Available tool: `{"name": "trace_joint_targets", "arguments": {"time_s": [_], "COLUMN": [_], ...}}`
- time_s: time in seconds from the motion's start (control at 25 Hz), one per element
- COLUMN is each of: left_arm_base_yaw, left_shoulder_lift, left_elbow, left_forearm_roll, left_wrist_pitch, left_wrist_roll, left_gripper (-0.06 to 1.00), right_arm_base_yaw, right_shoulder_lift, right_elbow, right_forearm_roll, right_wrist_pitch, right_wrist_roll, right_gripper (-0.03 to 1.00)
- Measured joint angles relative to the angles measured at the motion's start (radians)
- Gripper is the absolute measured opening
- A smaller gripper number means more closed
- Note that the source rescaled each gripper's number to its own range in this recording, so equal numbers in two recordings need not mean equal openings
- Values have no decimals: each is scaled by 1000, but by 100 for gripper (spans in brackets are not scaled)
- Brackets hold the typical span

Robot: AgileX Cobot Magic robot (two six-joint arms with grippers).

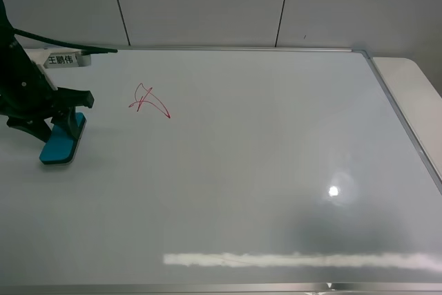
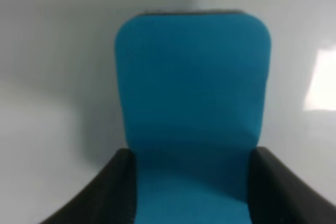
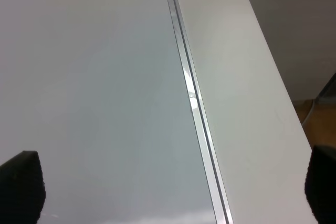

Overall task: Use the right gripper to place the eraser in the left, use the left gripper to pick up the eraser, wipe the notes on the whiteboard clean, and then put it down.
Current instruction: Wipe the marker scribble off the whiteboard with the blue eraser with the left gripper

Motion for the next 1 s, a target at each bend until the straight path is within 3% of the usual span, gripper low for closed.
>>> {"name": "trace_joint_targets", "arguments": {"time_s": [0.6, 1.0], "left_arm_base_yaw": [-20, -85], "left_shoulder_lift": [292, 459], "left_elbow": [-409, -651], "left_forearm_roll": [91, 106], "left_wrist_pitch": [191, 196], "left_wrist_roll": [7, 52], "left_gripper": [5, 5], "right_arm_base_yaw": [0, 0], "right_shoulder_lift": [0, 0], "right_elbow": [0, 0], "right_forearm_roll": [0, 0], "right_wrist_pitch": [0, 0], "right_wrist_roll": [0, 0], "right_gripper": [100, 100]}}
